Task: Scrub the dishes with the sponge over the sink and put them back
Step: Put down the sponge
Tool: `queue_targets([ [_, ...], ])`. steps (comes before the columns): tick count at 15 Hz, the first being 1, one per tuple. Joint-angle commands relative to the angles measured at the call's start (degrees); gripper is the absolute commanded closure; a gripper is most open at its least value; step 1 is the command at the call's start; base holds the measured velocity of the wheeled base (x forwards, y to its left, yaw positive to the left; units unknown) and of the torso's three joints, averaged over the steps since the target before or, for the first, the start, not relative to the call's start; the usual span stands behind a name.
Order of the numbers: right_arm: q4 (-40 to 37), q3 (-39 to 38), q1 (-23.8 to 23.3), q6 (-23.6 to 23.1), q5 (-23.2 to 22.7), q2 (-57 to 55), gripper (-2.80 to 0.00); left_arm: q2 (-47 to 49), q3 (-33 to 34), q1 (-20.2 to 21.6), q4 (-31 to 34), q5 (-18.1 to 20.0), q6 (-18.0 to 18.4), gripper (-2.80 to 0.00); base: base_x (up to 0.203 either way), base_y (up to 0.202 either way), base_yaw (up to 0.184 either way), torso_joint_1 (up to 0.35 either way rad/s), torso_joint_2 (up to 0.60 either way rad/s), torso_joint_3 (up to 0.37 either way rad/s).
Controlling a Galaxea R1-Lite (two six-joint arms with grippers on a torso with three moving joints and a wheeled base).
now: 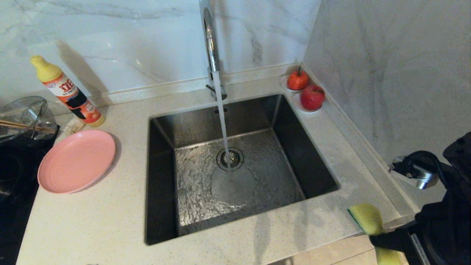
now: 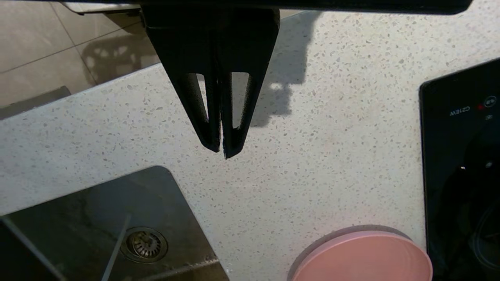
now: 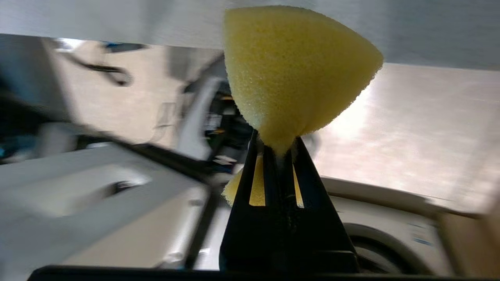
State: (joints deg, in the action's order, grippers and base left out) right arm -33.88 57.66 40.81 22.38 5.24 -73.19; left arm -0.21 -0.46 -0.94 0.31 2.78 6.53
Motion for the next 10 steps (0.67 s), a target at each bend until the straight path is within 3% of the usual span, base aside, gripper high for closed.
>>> queue_targets([
  [1,-0.04,-1.88,-0.03,-1.57,4.66,0.4,0.0,0.03,0.2,-0.03,0.04,0.03,-0.12,0.0,0.0,0.0,0.0,0.0,0.0,0.0],
  [4,1.06,-6.53,0.0,-5.56,8.39,1.19,0.0,0.03,0.2,-0.03,0.04,-0.05,-0.12,0.0,0.0,0.0,0.0,0.0,0.0,0.0],
  [7,6.78,-11.55,-0.23,-5.72,9.36,-0.13,0.0,0.03,0.2,-0.03,0.04,-0.05,-0.12,0.0,0.0,0.0,0.0,0.0,0.0,0.0],
  [10,12.46,-12.65,-0.56,-5.51,13.44,-2.3,0.0,0.03,0.2,0.02,0.04,-0.05,-0.12,0.0,0.0,0.0,0.0,0.0,0.0,0.0],
])
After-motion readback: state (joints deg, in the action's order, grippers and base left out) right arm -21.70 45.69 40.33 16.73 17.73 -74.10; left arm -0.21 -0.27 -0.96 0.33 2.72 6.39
